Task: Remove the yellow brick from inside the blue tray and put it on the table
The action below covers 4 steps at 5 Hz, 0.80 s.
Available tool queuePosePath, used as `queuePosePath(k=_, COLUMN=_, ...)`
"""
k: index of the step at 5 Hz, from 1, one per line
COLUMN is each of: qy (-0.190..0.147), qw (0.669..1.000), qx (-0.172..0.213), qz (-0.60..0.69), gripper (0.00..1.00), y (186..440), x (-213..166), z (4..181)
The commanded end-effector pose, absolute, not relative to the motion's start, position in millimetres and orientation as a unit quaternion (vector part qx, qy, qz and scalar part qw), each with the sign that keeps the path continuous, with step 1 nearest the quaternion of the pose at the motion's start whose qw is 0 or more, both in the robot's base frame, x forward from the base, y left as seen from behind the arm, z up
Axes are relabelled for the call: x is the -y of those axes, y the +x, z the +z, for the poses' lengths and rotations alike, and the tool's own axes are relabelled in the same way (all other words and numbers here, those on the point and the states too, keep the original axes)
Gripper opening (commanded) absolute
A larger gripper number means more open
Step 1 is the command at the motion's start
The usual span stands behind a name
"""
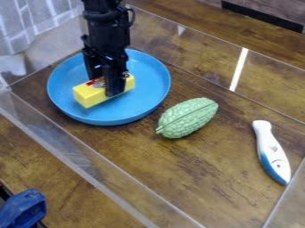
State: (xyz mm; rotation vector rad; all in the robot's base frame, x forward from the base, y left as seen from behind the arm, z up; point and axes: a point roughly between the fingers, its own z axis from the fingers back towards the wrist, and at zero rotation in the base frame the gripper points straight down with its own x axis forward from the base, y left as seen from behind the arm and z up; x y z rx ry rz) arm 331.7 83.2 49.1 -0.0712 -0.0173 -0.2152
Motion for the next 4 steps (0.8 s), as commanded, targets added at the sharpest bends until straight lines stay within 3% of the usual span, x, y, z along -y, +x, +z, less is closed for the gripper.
queuePosePath(k=1, qy=-0.011, qw=0.991, qx=0.051, qz=-0.124, gripper=0.0, y=345, x=-80, z=84.8)
queuePosePath(k=4, qy=0.001, qw=0.989, qx=0.044, qz=-0.143, gripper=0.0, y=346, x=-72, z=100.1)
